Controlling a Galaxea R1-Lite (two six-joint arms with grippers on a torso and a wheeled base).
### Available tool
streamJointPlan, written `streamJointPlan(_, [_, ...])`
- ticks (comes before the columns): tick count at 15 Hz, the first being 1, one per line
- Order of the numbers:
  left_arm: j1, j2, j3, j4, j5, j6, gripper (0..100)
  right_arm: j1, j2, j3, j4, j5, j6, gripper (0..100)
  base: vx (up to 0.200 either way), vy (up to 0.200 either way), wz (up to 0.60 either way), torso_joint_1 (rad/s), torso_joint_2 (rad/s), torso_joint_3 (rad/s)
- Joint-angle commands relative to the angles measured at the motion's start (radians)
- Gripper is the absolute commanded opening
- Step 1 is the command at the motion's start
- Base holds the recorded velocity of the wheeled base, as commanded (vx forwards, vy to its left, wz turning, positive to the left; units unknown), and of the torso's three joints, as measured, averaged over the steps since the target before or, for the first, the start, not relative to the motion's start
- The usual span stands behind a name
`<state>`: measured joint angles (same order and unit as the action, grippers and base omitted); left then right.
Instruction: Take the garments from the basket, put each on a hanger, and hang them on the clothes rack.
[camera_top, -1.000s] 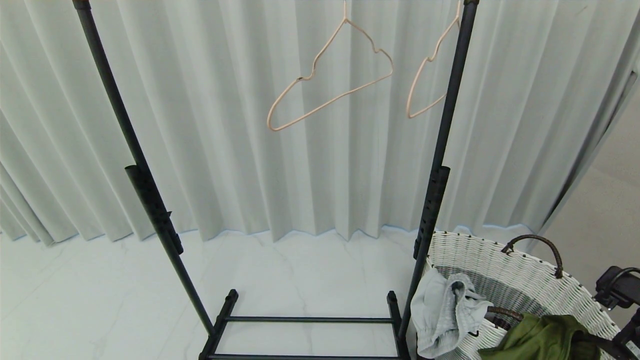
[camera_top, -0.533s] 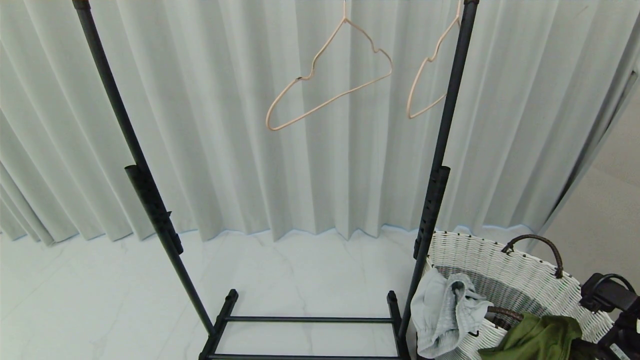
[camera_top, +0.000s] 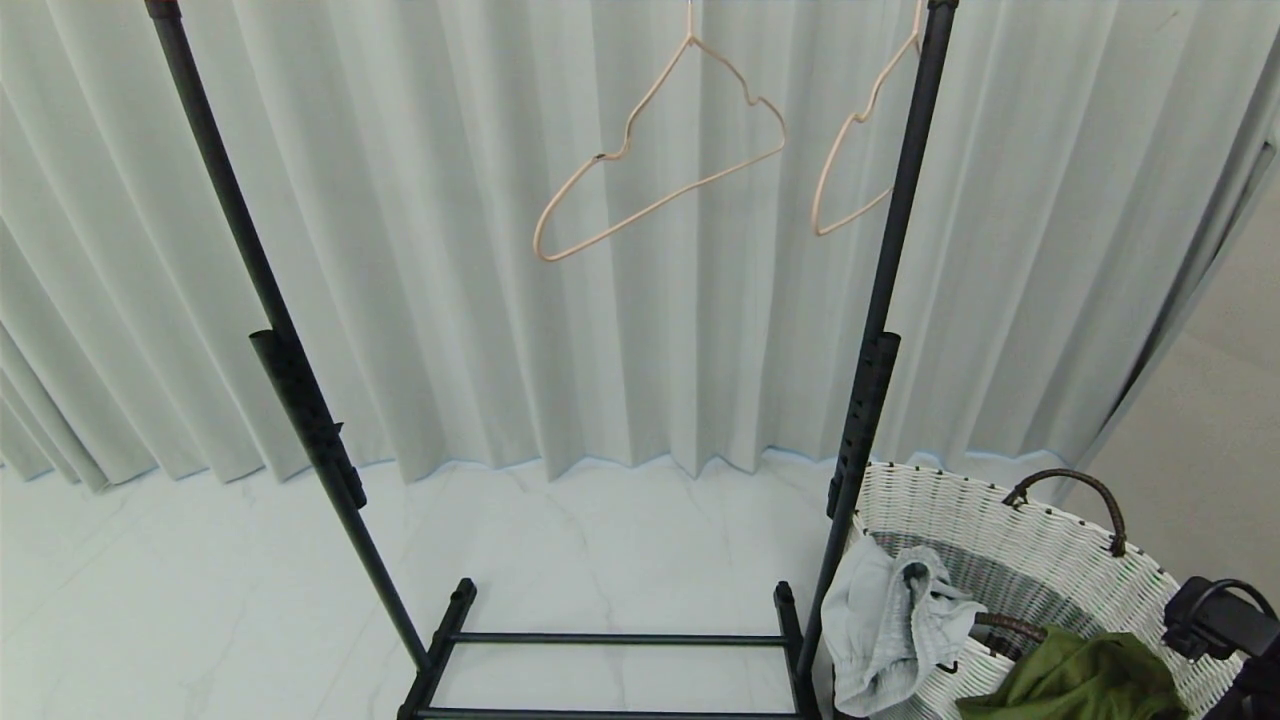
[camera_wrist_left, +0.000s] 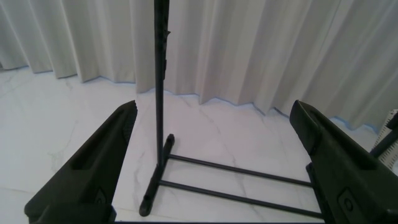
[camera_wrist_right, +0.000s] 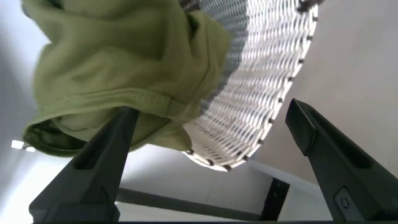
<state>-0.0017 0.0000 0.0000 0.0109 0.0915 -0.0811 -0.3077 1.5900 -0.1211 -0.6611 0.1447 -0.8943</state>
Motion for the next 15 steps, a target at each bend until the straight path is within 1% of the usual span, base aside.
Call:
streamJointPlan(1, [0.0,0.002,0.0,0.0,0.001,0.0,100,0.001,0.033,-0.015,-0.028,0.01,0.001,100,0.0,0.0,0.0,0.0,0.0,0.0])
streamJointPlan(3, [0.0,0.002,0.0,0.0,0.001,0.0,100,-0.011,0.081,-0.017,-0.08,0.01,0.001,100,0.0,0.0,0.0,0.0,0.0,0.0])
streamJointPlan(4, [0.0,0.002,0.0,0.0,0.001,0.0,100,-0.024,0.134,-0.015,-0.164,0.01,0.0,100,0.0,0.0,0.0,0.0,0.0,0.0])
streamJointPlan(6, [0.0,0.002,0.0,0.0,0.001,0.0,100,-0.06,0.196,-0.012,-0.262,0.007,-0.006,100,0.0,0.0,0.0,0.0,0.0,0.0])
streamJointPlan(9, [0.0,0.002,0.0,0.0,-0.001,0.0,100,-0.113,0.254,-0.012,-0.321,0.015,-0.005,100,0.0,0.0,0.0,0.0,0.0,0.0])
streamJointPlan(11, [0.0,0.002,0.0,0.0,0.001,0.0,100,-0.123,0.271,-0.012,-0.338,0.026,0.0,100,0.0,0.0,0.0,0.0,0.0,0.0])
streamJointPlan(12, [0.0,0.002,0.0,0.0,0.001,0.0,100,-0.123,0.277,-0.014,-0.344,0.052,0.001,100,0.0,0.0,0.0,0.0,0.0,0.0])
streamJointPlan(13, [0.0,0.002,0.0,0.0,0.001,0.0,100,-0.123,0.285,-0.014,-0.354,0.098,0.001,100,0.0,0.0,0.0,0.0,0.0,0.0])
streamJointPlan(15, [0.0,0.002,0.0,0.0,0.001,0.0,100,-0.123,0.289,-0.011,-0.356,0.154,0.001,100,0.0,0.0,0.0,0.0,0.0,0.0])
